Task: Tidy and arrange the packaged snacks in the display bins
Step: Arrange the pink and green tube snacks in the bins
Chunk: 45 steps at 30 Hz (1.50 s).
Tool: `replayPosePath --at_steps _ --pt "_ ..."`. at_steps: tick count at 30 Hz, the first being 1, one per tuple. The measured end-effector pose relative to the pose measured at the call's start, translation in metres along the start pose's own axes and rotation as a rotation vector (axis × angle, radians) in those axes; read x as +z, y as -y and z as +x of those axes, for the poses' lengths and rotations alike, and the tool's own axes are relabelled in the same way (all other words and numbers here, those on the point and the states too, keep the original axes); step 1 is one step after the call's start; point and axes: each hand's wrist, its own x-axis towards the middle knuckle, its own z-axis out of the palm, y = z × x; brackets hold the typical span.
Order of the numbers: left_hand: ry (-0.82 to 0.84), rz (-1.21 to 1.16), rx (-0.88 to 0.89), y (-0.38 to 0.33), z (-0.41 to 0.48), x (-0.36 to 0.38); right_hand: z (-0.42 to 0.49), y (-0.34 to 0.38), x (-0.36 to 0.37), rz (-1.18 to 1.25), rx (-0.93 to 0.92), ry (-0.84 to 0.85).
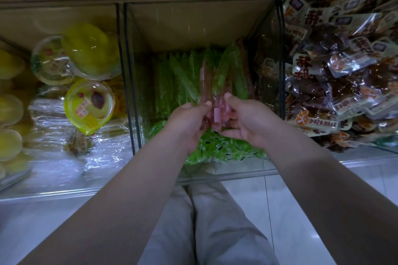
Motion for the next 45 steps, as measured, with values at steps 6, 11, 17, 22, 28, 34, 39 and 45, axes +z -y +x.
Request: replayPosePath --at_steps 6,11,17,22,28,34,39,45 --pt "0.080 0.108 0.033 -0.003 -0.019 -0.004 -0.014 -0.006 -0.009 0.252 -0.022 0.138" --pt "0.119 0.137 0.055 -0.011 -0.035 -0.007 -0.028 -0.006 -0.012 0.226 -0.048 0.174" --pt "0.195 0.172 0.142 -0.021 -0.061 -0.012 -0.046 0.001 -0.013 0.183 -0.137 0.232" --pt "0.284 0.142 0.221 -0.031 -0.085 -0.017 -0.067 0.009 -0.009 0.125 -0.206 0.273" --pt "0.226 0.152 0.370 -0.038 -0.116 -0.015 -0.097 0.020 -0.001 0.055 -0.357 0.268" --pt "0.214 0.145 0.467 -0.047 -0.141 -0.016 -0.133 0.030 0.014 0.109 -0.493 0.225" --pt "0.236 0.106 0.484 -0.058 -0.160 -0.019 -0.155 0.040 0.020 0.129 -0.512 0.187" --pt "0.283 0.070 0.528 -0.077 -0.185 -0.026 -0.179 0.053 0.016 0.175 -0.594 0.356"
